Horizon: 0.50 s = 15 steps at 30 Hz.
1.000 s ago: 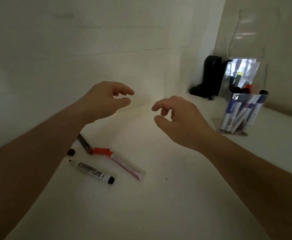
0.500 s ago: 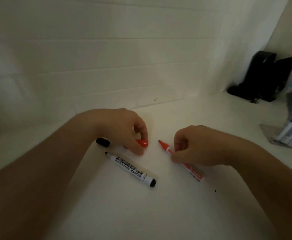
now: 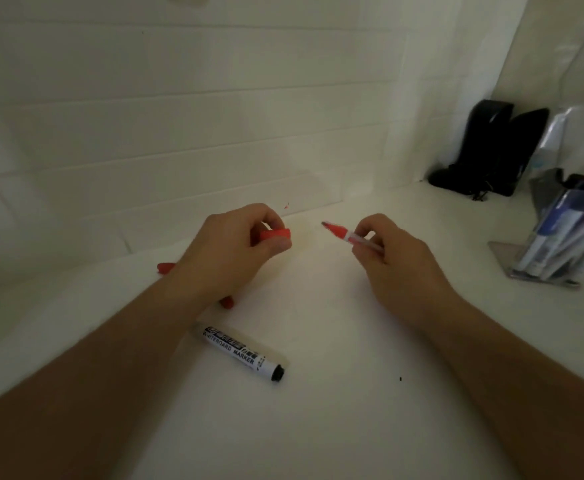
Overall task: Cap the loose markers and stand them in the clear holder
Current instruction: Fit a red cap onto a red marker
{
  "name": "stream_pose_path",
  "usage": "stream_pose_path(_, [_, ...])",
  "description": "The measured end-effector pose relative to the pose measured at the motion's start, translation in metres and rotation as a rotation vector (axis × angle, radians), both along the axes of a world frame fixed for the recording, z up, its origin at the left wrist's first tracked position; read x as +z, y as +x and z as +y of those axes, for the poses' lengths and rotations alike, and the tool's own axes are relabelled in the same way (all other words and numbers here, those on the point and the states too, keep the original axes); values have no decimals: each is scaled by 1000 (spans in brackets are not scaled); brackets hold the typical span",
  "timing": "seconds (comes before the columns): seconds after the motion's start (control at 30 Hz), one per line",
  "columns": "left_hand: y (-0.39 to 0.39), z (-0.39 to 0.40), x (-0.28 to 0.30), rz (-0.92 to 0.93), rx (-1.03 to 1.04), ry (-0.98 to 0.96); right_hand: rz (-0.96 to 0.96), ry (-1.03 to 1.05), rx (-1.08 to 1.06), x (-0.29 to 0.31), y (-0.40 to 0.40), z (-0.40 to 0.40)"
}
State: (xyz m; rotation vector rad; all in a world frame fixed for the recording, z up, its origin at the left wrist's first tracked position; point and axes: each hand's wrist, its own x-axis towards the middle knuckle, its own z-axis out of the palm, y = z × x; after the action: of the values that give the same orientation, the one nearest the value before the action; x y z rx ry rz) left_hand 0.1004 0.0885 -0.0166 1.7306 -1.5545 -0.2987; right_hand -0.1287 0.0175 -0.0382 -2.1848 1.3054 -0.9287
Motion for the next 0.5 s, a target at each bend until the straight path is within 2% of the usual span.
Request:
stream_pose_path(0.1, [1, -3, -6, -98, 37, -84, -67, 8, -37, -7, 1, -3])
stream_pose_path(0.23, [1, -4, -10, -43, 61, -86, -115, -39, -32, -9, 1, -4])
stream_pose_path(0.4, [-1, -1, -8, -63, -61, -51, -254, -10, 42, -7, 7, 0])
stream_pose_path(0.5, [-5, 2, -5, -61, -106, -59, -247, -8, 122, -7, 9, 4])
